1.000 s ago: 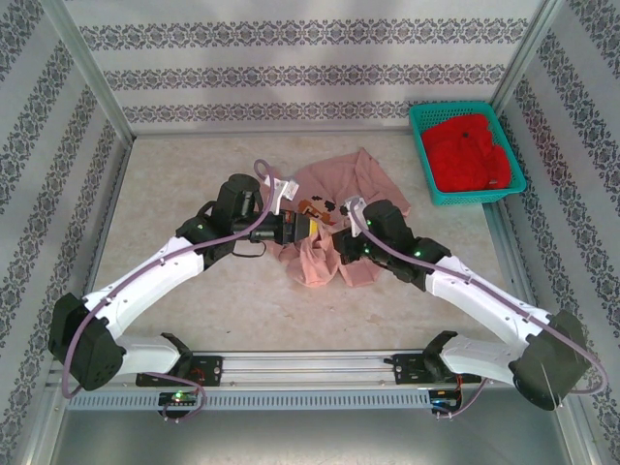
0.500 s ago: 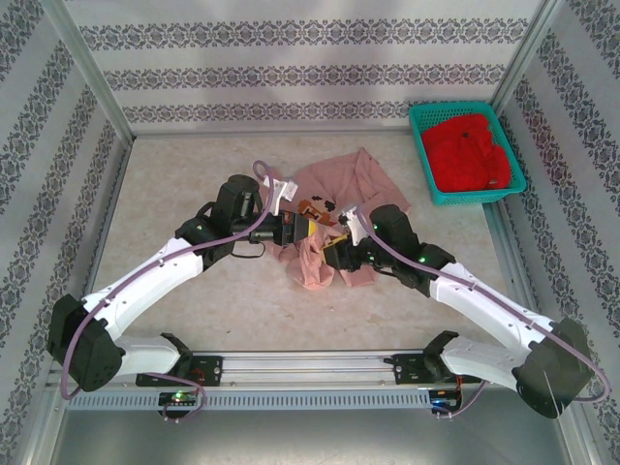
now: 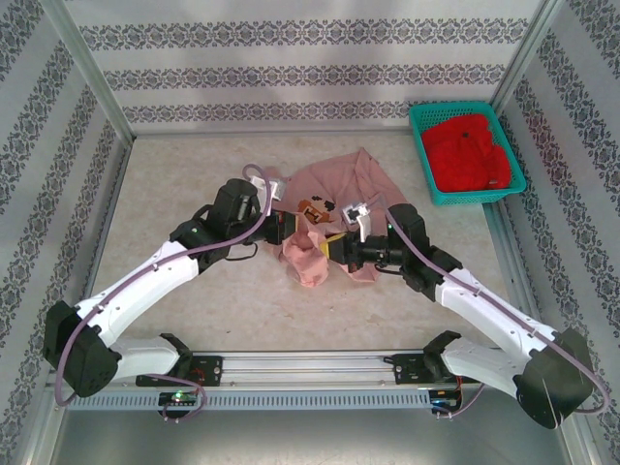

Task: Fold the inside-out t-shirt

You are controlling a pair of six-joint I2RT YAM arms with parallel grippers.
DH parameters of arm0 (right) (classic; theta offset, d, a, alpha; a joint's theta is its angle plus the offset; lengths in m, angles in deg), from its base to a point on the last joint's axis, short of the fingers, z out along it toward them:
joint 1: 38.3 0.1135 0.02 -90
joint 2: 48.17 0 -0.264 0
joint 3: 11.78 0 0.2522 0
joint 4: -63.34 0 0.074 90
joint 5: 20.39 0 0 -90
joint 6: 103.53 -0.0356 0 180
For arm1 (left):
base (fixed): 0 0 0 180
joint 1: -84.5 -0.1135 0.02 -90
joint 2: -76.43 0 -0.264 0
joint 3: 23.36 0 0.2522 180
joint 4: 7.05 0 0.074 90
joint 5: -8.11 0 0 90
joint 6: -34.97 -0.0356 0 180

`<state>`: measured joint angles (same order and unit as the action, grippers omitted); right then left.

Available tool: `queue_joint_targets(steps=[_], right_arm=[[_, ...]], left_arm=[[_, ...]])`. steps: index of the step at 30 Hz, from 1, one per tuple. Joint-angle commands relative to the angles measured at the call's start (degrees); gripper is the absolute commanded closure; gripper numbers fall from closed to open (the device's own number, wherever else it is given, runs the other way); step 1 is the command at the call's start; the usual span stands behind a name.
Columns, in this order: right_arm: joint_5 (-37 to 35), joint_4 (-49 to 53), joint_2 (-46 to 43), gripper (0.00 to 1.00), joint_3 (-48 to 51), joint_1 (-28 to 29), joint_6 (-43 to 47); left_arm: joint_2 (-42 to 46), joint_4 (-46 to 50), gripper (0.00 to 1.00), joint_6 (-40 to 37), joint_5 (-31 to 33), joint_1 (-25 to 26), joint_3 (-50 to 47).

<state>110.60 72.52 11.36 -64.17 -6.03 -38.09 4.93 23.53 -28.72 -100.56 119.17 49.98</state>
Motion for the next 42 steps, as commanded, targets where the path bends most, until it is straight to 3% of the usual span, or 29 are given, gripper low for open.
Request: queue_joint_targets(steps=[1, 6, 16, 19, 23, 25, 28, 32, 38, 42], right_arm=[[6.6, -9.6, -0.8, 1.00, 2.1, -1.3, -6.3], [6.3, -12.3, -1.0, 1.00, 3.2, -3.2, -8.4], [5.9, -13.3, -0.9, 1.00, 3.3, -4.5, -9.3], [5.3, -12.9, -1.3, 1.00, 3.8, -4.8, -9.0], [2.6, -10.5, -3.6, 1.00, 5.2, -6.5, -8.1], [-2.7, -4.1, -5.6, 1.00, 5.5, -7.0, -4.8], [-11.5, 4.2, -7.2, 0.96, 6.3, -6.8, -1.4], [-17.4, 9.8, -6.3, 0.92, 6.9, -6.3, -0.3], [-29.4, 21.1, -4.1, 0.78, 2.7, -0.7, 6.3], [-30.9, 23.7, -4.0, 0.67, 1.3, 3.5, 10.9]], left_arm=[[-0.9, 3.7, 0.79, -4.9, 2.3, 0.6, 0.3], [0.9, 2.7, 0.57, -4.3, -1.7, 0.6, -3.0], [-0.5, 0.3, 0.41, -2.3, -1.4, 0.6, -8.9], [-2.2, -0.9, 0.50, -1.1, -1.7, 0.6, -9.1], [-2.5, -0.4, 0.86, -1.2, -3.0, 0.5, -8.6], [-0.4, 0.6, 1.00, -2.3, -3.2, 0.5, -8.1], [4.2, -1.6, 1.00, -3.6, -7.3, 0.5, -9.3], [5.1, -2.6, 1.00, -4.7, -15.0, 0.5, -9.7], [2.6, 1.5, 1.00, -5.2, -14.9, 0.5, -8.2], [1.7, 2.0, 1.00, -4.7, -13.9, 0.5, -7.4]])
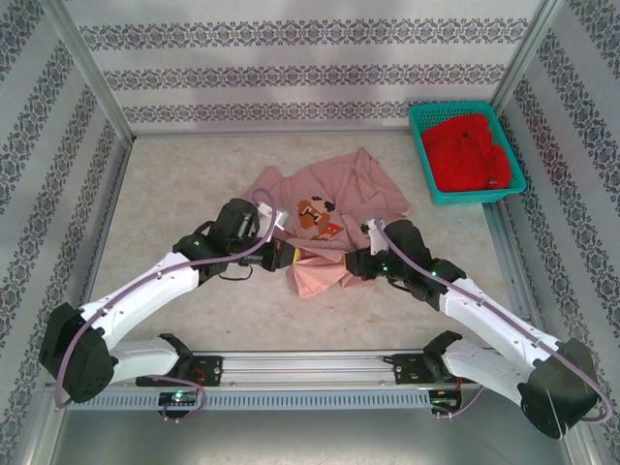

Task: Fold the inside-out t-shirt

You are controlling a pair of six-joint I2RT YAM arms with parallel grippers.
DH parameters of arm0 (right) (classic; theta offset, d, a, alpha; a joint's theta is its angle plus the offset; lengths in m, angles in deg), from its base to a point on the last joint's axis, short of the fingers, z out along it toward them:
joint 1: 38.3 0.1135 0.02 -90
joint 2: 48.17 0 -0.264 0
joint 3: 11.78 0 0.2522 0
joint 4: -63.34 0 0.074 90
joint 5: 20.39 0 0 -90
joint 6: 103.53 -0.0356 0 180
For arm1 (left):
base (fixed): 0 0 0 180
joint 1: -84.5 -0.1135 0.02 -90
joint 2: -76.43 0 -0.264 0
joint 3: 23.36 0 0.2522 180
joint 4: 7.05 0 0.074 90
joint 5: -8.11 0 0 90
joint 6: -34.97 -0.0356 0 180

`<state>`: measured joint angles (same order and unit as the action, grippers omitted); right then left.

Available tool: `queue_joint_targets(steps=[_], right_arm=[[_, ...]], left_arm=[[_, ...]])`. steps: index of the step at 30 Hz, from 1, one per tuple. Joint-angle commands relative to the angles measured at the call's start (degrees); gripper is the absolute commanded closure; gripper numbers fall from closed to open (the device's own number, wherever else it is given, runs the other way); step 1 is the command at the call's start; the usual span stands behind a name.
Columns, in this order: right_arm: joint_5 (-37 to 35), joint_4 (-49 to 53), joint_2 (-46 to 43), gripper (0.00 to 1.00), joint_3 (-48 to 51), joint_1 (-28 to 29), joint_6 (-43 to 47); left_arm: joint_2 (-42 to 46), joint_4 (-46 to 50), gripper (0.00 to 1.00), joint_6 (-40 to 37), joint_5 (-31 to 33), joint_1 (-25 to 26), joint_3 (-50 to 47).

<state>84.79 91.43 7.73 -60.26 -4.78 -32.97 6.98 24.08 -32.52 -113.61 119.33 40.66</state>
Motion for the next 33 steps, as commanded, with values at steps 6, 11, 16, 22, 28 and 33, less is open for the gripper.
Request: queue_joint_targets(steps=[6, 11, 16, 22, 28, 33], right_arm=[[-3.8, 7.8, -3.9, 0.59, -3.2, 6.7, 10.3], [-7.0, 7.4, -6.9, 0.56, -4.1, 11.6, 12.0], [-10.7, 6.8, -4.1, 0.55, -7.3, 16.2, 14.5], [-15.2, 6.5, 5.2, 0.55, -12.3, 19.9, 17.8], [-21.3, 7.4, 10.3, 0.56, -14.6, 20.4, 18.3], [-24.7, 8.2, 10.2, 0.60, -14.6, 20.3, 17.7]], left_arm=[[-1.6, 2.9, 1.00, -0.7, 0.5, 0.3, 3.9], [-2.3, 3.2, 1.00, -0.5, 0.6, 0.3, 4.7], [-2.4, 3.2, 1.00, -0.4, 0.7, 0.3, 4.8], [-2.4, 3.2, 1.00, -0.4, 0.5, 0.3, 4.8], [-2.0, 3.6, 1.00, -0.6, 0.6, 0.3, 4.9], [-1.9, 3.8, 1.00, -0.7, 0.7, 0.3, 4.9]])
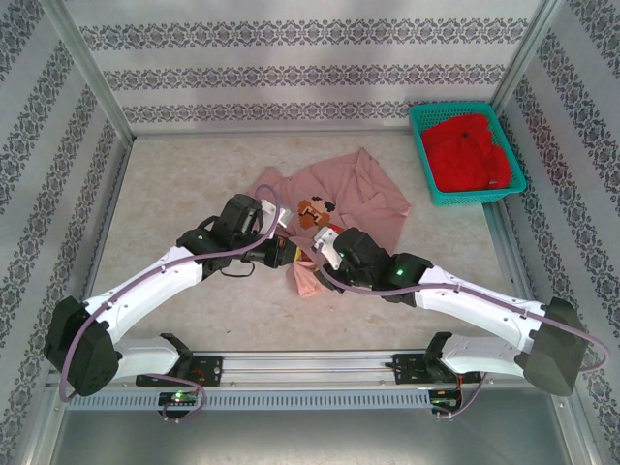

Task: Fold the inside-out t-shirt

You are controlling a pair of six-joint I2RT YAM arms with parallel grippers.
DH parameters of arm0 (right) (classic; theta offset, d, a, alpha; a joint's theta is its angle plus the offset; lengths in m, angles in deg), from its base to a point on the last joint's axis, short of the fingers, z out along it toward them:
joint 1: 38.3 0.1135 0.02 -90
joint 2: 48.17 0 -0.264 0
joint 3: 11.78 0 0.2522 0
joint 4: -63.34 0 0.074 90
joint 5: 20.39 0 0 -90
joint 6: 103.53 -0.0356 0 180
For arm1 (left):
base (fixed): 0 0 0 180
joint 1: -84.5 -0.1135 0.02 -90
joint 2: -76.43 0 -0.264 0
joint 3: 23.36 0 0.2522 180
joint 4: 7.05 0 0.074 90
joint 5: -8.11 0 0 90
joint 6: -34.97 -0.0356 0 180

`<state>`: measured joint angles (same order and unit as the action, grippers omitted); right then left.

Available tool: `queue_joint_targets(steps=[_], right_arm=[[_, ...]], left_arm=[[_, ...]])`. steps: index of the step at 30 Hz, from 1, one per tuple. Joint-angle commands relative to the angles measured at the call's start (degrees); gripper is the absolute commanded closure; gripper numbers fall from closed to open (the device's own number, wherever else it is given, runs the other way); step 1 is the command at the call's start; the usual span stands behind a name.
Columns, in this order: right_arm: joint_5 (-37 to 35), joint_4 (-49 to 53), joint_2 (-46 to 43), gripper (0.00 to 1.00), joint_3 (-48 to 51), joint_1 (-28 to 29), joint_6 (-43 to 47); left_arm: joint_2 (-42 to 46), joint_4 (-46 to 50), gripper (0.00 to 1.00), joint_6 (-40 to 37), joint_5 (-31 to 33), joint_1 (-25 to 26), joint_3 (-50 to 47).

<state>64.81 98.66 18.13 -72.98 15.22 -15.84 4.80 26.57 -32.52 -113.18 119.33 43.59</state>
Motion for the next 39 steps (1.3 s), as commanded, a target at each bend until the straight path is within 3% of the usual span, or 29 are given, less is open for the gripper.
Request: queue_joint_targets(steps=[1, 5, 13, 17, 22, 26, 31, 39], right_arm=[[-5.7, 1.4, -0.4, 0.64, -1.9, 0.3, 0.4], [-8.0, 3.2, -1.5, 0.73, -2.2, -1.1, -0.5], [-4.0, 7.1, -1.5, 0.92, -4.3, -8.8, -5.4], [6.2, 7.7, -2.7, 1.00, -5.5, -15.1, -9.6], [23.1, 6.3, -5.1, 1.00, -5.9, -22.6, -13.8], [31.1, 4.8, -5.5, 1.00, -6.0, -25.0, -16.4], [32.6, 5.9, -3.8, 1.00, -6.5, -26.3, -16.8], [39.8, 4.5, -0.9, 1.00, -5.4, -33.3, -20.4]], left_arm=[[0.2, 1.3, 1.00, -0.7, 0.4, 0.3, 1.9], [0.3, 1.6, 1.00, -1.0, 0.6, 0.3, 2.0], [0.8, 3.4, 1.00, -2.5, 2.2, 0.3, 2.2], [0.6, 5.7, 1.00, -4.2, 6.3, 0.3, 2.1], [-1.4, 7.5, 0.96, -6.2, 10.2, 0.3, 3.0], [-3.2, 7.2, 0.95, -7.0, 10.5, 0.3, 3.6], [-3.0, 5.3, 0.81, -6.6, 8.5, 0.3, 3.9], [0.3, -3.6, 0.52, -7.7, 1.5, 0.3, -1.4]])
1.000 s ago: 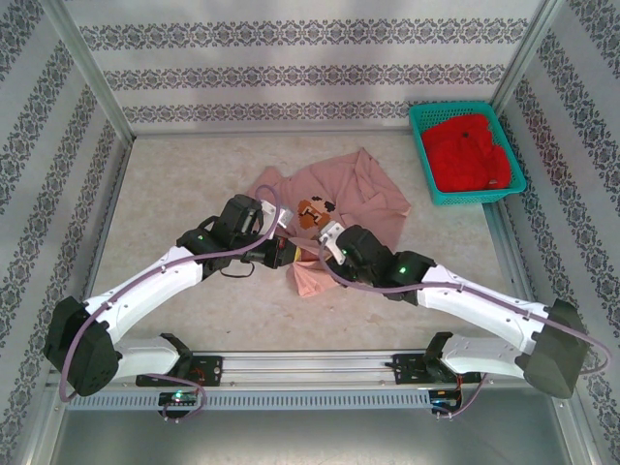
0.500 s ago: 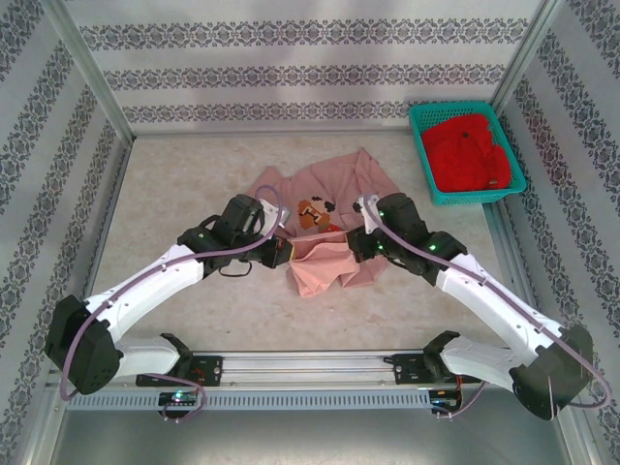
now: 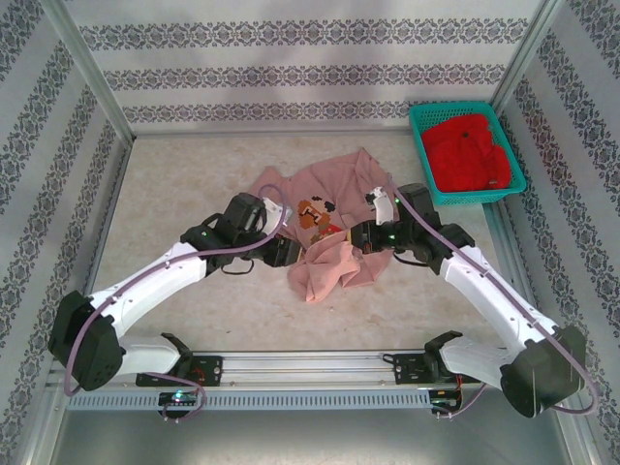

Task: Fold the inside-out t-shirt

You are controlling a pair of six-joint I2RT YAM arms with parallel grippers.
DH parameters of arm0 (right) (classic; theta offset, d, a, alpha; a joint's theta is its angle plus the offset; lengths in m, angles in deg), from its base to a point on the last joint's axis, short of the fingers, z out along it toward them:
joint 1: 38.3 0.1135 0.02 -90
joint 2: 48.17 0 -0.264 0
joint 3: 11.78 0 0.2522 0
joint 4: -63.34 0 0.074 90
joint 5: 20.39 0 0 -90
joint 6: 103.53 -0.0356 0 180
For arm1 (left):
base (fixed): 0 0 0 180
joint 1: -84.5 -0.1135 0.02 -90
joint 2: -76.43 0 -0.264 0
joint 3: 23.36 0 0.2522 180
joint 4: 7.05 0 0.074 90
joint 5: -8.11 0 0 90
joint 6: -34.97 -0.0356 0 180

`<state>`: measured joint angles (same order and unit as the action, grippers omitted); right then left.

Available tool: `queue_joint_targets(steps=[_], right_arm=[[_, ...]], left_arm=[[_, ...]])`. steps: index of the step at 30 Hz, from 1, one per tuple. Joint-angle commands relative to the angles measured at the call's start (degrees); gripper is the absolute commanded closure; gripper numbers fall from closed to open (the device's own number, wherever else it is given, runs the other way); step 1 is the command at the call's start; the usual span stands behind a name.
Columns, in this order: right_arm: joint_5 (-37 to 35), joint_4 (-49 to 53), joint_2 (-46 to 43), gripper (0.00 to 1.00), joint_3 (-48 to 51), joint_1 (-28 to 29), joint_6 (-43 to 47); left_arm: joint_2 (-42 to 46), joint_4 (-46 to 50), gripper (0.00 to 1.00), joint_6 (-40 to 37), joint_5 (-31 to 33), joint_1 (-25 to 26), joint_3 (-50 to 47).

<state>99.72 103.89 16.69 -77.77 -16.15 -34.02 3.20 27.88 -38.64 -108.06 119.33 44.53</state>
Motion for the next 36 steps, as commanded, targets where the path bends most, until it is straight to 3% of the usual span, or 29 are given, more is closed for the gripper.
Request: queue_joint_targets(steps=[1, 5, 14, 20, 29, 36], right_arm=[[5.9, -1.0, 0.9, 1.00, -0.3, -2.9, -2.5], [8.2, -0.9, 2.4, 1.00, 0.7, -6.4, -2.8], [4.1, 2.0, 2.2, 1.00, 4.8, -10.9, -1.6], [1.1, 2.2, 2.9, 1.00, 6.4, -11.5, -2.0], [-5.0, 3.3, 5.5, 1.00, 5.9, -13.1, -2.9], [-6.0, 3.2, 8.0, 1.00, 4.5, -13.6, -1.9]], left_arm=[[2.0, -6.4, 0.48, -2.1, -4.3, 0.3, -3.4], [-0.8, -13.2, 0.34, -4.7, -4.7, 0.4, -7.1], [-19.4, -18.1, 0.37, -5.4, -6.4, 0.4, 0.5], [-26.4, -15.9, 0.37, -8.3, -13.7, 0.9, 6.0], [-32.4, -8.0, 0.33, -16.4, -15.8, 3.1, 12.9], [-33.2, -5.8, 0.30, -20.1, -10.6, 6.2, 15.7]])
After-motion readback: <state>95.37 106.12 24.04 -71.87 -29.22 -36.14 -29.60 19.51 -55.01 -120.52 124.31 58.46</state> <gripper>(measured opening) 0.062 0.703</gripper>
